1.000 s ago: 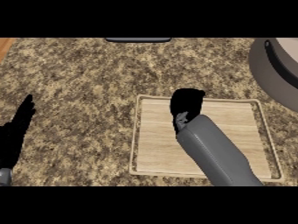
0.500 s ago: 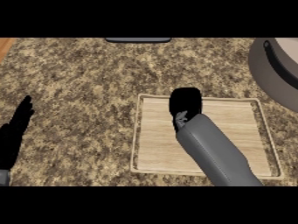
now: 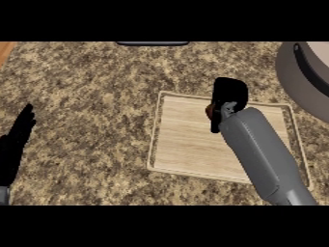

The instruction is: Pick the sweet potato from the tray and place it in the pot

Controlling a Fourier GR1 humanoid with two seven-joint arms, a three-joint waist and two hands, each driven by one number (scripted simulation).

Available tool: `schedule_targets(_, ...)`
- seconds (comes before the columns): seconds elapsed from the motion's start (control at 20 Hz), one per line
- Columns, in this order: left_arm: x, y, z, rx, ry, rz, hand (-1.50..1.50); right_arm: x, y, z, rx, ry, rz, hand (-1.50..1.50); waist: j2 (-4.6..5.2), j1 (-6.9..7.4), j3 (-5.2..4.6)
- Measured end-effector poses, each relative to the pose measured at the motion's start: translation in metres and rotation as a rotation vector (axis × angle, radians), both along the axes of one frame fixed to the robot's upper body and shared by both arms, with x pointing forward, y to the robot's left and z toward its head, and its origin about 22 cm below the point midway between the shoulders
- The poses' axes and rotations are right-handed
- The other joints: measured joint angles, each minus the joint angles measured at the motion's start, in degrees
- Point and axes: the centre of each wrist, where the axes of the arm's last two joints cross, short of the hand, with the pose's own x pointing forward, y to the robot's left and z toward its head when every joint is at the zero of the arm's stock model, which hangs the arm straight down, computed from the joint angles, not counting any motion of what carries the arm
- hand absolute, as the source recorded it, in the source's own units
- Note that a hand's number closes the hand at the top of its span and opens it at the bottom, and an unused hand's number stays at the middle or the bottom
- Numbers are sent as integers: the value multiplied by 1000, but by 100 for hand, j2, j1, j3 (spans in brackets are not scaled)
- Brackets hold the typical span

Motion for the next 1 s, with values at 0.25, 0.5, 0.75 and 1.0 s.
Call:
schedule_targets(0.25,2,-5,1,0,0,-10,0,29,-54,17,116,-139,-115,150,22,69,0)
schedule_targets(0.5,1,-7,2,4,6,-12,0,41,-68,48,33,-375,-159,150,-1,68,-4)
schedule_targets(0.75,-2,-7,0,5,11,-3,0,46,-74,90,-68,-632,-214,150,-20,40,-8)
schedule_targets(1.0,-2,-8,0,4,7,-5,0,47,-90,117,-4,-803,-286,150,-26,8,-8)
